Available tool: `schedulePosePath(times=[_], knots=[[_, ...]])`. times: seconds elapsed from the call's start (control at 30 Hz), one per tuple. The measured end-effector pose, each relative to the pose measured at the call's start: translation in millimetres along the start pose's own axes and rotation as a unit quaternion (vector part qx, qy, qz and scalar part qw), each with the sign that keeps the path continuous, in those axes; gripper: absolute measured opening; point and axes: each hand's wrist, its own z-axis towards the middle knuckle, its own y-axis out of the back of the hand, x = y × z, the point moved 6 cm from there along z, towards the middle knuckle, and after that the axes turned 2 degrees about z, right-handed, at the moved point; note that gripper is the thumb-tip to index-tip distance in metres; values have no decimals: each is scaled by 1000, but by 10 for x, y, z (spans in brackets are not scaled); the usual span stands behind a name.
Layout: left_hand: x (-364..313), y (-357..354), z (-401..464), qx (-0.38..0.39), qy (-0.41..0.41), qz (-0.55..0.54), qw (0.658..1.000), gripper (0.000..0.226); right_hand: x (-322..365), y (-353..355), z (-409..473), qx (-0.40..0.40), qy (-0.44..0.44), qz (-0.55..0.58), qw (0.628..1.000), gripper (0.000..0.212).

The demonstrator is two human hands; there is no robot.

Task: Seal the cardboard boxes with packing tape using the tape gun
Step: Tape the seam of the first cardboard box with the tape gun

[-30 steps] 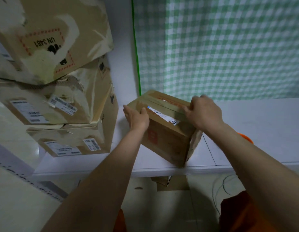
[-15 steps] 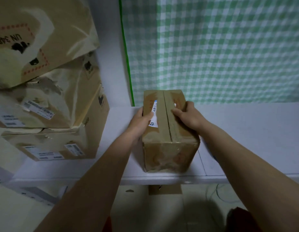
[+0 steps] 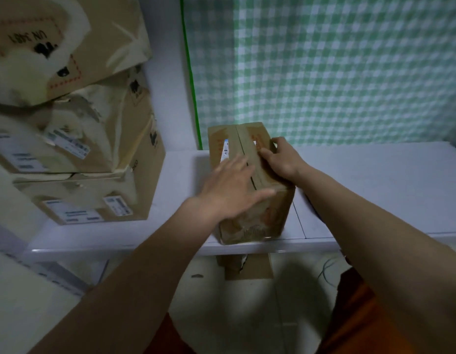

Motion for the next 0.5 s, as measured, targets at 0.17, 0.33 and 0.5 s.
schedulePosePath(times=[0.17,0.33,0.5], knots=[[-131,-89,-106,-31,-17,89,995,72,-123,51,-290,-68,43,-76,994,46],[-68,-106,-58,-6,-45,117,992,67,-274,244,-434,-138,85,-85,983,45],[-385,-168,34,-34,-70,99,992,57,-816,504,-314,-131,-23,-196,972,38]])
